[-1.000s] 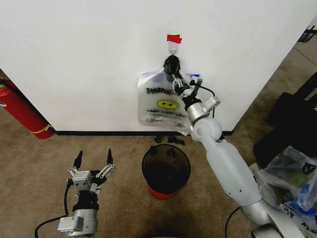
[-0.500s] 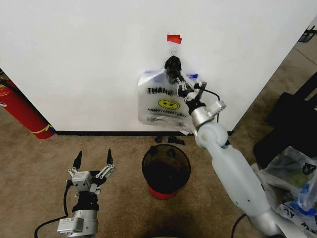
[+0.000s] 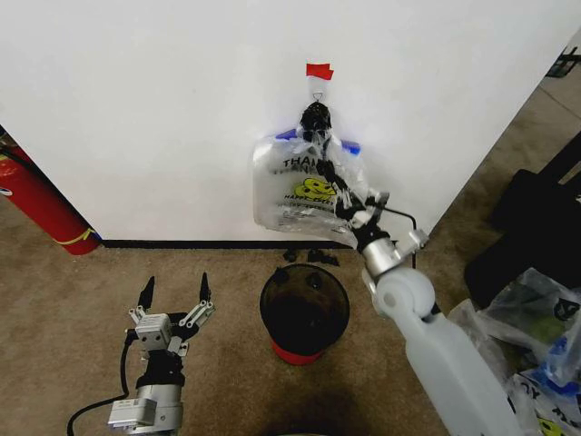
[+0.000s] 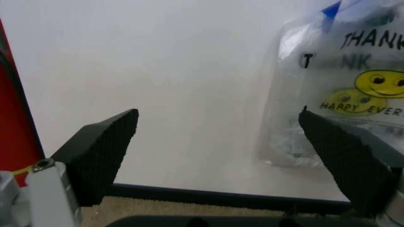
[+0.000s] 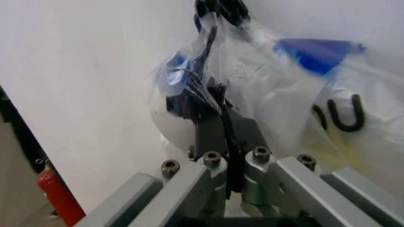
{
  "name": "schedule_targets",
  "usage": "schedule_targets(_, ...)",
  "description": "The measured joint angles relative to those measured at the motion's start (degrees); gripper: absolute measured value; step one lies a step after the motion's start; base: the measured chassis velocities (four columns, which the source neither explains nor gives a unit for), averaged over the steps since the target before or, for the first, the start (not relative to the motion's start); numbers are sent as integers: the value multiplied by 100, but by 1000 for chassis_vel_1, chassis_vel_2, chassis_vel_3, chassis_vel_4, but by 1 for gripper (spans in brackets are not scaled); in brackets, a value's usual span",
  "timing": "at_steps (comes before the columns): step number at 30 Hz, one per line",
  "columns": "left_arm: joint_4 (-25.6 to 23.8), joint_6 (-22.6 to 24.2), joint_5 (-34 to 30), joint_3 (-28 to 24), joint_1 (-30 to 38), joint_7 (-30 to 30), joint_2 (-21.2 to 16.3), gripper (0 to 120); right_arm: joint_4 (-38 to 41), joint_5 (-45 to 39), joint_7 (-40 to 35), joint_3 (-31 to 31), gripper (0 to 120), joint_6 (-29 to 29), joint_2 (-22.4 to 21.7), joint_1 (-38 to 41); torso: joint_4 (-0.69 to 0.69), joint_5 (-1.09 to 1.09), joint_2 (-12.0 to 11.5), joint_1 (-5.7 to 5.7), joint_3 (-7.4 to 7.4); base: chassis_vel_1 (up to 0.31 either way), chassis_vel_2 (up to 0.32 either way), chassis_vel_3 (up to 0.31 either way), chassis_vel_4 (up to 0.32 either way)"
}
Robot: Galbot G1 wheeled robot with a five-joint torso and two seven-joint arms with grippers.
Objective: Pick up the garbage bag from the wall and place it over the trash bin.
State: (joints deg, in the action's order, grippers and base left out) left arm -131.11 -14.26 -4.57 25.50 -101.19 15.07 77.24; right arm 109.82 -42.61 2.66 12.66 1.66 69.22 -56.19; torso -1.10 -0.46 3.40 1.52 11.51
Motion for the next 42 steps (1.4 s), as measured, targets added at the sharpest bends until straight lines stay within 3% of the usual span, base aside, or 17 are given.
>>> schedule_targets(18, 94, -16, -51, -90, 88, 7, -91, 100, 787, 1148, 292, 465, 0, 577, -204, -1808, 0, 1, 0, 0, 0, 0, 0, 0, 0)
schedule_targets(42, 149, -12, -226, -97, 211, 15, -152, 100, 922, 2551, 763, 1042, 0, 2186, -60, -3773, 0, 0, 0, 1, 0, 0, 0, 0, 0)
